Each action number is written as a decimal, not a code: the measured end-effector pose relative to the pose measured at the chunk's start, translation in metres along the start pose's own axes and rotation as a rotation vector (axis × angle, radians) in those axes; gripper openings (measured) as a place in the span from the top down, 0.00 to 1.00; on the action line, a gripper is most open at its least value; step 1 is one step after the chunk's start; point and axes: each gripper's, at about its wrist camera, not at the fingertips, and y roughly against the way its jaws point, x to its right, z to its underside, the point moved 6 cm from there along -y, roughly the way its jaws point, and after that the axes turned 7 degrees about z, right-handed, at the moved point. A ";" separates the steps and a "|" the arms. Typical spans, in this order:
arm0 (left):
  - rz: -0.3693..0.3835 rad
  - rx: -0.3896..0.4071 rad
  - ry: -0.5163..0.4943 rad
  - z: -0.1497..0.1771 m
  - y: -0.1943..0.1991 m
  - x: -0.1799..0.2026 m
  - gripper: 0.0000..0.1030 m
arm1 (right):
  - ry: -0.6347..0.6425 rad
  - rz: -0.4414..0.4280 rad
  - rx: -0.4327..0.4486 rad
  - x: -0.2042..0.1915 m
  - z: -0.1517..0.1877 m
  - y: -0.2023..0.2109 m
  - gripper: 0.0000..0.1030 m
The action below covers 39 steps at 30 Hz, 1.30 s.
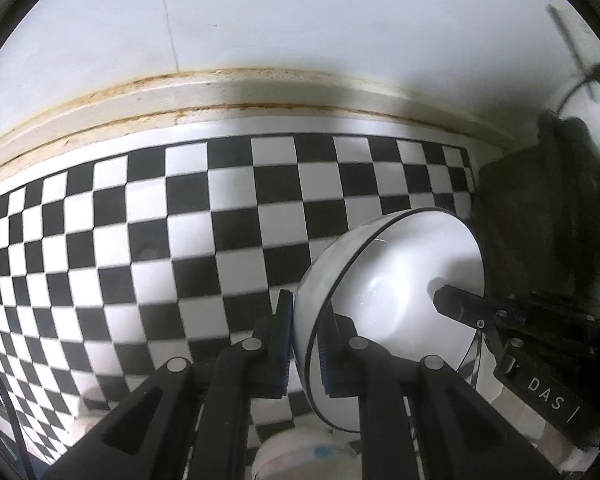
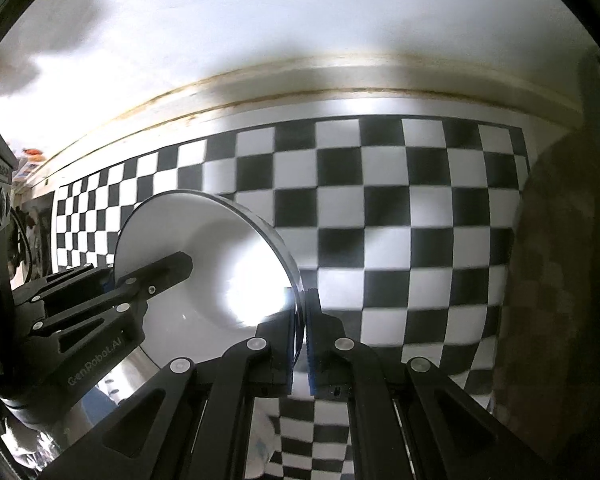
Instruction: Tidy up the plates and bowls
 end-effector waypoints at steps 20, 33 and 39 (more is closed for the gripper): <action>-0.007 -0.027 -0.066 0.138 0.042 -0.007 0.91 | 0.017 -0.048 0.069 -0.053 0.153 0.039 0.94; -0.020 -0.104 -0.053 0.183 0.006 -0.016 0.91 | -0.004 -0.044 -0.008 -0.053 0.201 -0.005 0.94; -0.041 -0.135 -0.066 0.190 -0.010 -0.015 0.91 | -0.024 -0.043 -0.038 -0.046 0.210 -0.021 0.94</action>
